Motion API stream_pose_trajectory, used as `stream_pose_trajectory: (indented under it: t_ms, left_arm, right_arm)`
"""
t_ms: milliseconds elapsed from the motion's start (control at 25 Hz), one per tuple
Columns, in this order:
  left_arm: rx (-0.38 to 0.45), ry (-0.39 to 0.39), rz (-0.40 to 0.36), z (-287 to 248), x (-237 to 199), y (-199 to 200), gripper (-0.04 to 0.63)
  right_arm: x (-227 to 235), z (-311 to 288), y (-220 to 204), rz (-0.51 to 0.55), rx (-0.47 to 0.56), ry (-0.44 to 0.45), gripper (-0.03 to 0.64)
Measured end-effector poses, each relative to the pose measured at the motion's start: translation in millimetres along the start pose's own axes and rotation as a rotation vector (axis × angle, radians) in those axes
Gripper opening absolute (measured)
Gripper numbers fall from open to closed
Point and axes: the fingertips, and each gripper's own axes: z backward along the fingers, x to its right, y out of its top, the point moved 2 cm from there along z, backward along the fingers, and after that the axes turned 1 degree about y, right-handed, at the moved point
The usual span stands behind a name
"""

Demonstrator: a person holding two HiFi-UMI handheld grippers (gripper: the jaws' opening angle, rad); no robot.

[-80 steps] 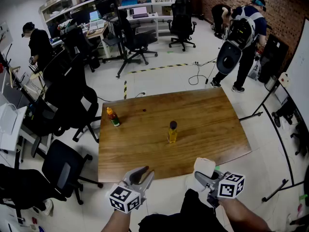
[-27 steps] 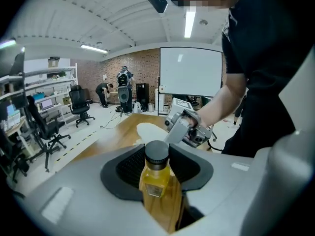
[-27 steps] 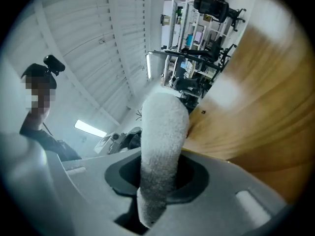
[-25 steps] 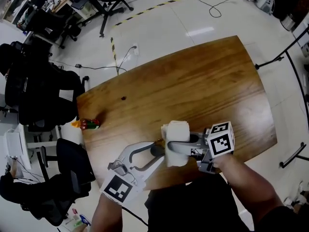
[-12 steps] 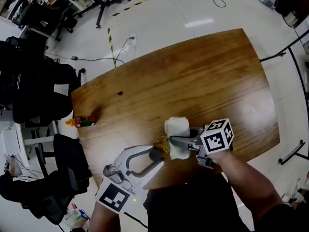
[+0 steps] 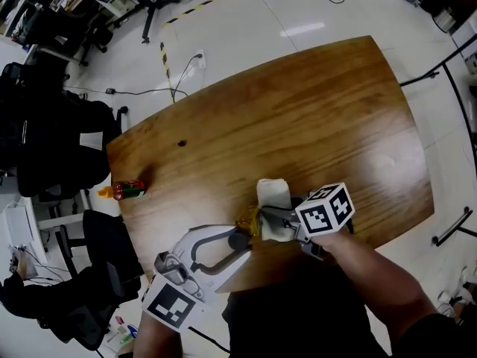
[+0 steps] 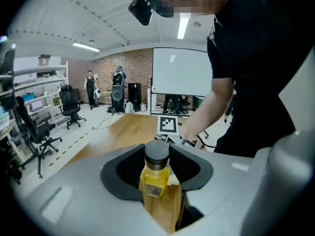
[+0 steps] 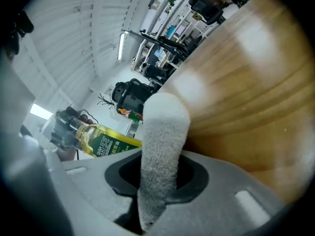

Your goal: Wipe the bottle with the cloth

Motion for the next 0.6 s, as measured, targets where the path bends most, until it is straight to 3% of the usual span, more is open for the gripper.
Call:
stream_pose_trajectory:
  t_ms: [120,280,520,600]
  left_arm:
    - [0.002,-0.020,-0.013,1,2,0,0.172]
    - [0.049,-0.069,-0.041,-1,12,2,0.172]
    - [0.037,-0.168,-0.068,-3,30,3,0.169]
    - [0.039,-0.203,-0.063,-2,36,0,0.169]
  right_arm:
    - [0,-1,-3,0.016,-0.027,-0.044,0.077]
    - [-3,4,-2,0.021,0.001,-0.035,0.078]
    - [-36,69,57,-0.053,0.301,0.120,0.078]
    - [-53,75,75,-0.069,0.334,0.185,0.078]
